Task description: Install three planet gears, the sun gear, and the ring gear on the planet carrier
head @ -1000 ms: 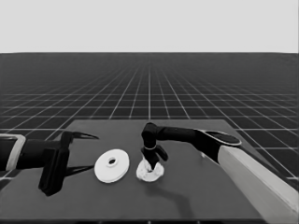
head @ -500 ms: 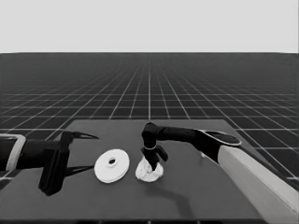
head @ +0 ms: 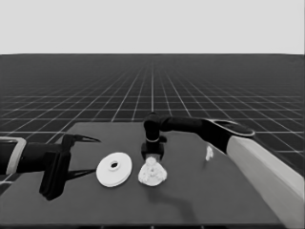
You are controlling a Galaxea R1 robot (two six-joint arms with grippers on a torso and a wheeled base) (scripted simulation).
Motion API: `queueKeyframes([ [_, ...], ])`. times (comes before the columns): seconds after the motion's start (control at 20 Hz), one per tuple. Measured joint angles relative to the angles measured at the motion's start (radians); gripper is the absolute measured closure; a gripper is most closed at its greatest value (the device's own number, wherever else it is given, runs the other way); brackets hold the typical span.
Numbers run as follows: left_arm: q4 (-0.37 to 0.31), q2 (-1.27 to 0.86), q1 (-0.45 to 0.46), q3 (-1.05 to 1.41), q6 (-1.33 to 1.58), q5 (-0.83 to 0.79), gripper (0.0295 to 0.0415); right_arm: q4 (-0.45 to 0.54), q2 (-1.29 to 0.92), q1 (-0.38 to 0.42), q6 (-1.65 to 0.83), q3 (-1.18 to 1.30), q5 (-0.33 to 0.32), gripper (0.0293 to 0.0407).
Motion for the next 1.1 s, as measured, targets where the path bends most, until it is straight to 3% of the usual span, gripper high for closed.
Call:
queueKeyframes([
  [0.05, 0.0, 0.0, 0.0, 0.0, 0.0, 0.0, 0.0326, -0.218, -0.276, -0.124, -0.416, 0.457, 0.148, 0.0295],
  [0.1, 0.0, 0.0, 0.0, 0.0, 0.0, 0.0, 0.0326, -0.35, -0.7, -0.243, -0.679, 0.811, 0.234, 0.0305],
  [0.15, 0.0, 0.0, 0.0, 0.0, 0.0, 0.0, 0.0326, -0.427, -0.964, -0.307, -0.834, 1.019, 0.284, 0.0311],
  [0.25, 0.0, 0.0, 0.0, 0.0, 0.0, 0.0, 0.0326, -0.499, -1.196, -0.36, -0.978, 1.217, 0.333, 0.0315],
  [0.5, 0.0, 0.0, 0.0, 0.0, 0.0, 0.0, 0.0326, -0.535, -1.302, -0.383, -1.049, 1.314, 0.357, 0.0315],
  [0.55, 0.48, 0.216, 0.185, -0.082, -0.486, 0.418, 0.032, -0.536, -1.305, -0.383, -1.051, 1.317, 0.358, 0.0315],
  [0.6, 0.426, 0.462, 0.236, -0.244, -0.985, 0.838, 0.0305, -0.537, -1.307, -0.384, -1.053, 1.318, 0.358, 0.0315],
  [0.65, 0.184, 0.599, 0.241, -0.465, -1.276, 0.921, 0.0307, -0.537, -1.308, -0.384, -1.054, 1.319, 0.358, 0.0315],
  [0.7, 0.022, 0.664, 0.248, -0.649, -1.391, 0.893, 0.0315, -0.537, -1.308, -0.384, -1.054, 1.32, 0.359, 0.0315],
  [0.8, -0.132, 0.727, 0.261, -0.867, -1.442, 0.854, 0.0324, -0.538, -1.309, -0.384, -1.054, 1.32, 0.359, 0.0315],
  [1.0, -0.207, 0.767, 0.27, -1.0, -1.438, 0.842, 0.0326, -0.538, -1.309, -0.384, -1.055, 1.321, 0.359, 0.0315],
  [1.1, -0.099, 0.791, 0.401, -1.067, -1.413, 0.776, 0.0326, -0.538, -1.309, -0.384, -1.055, 1.321, 0.359, 0.0315],
])
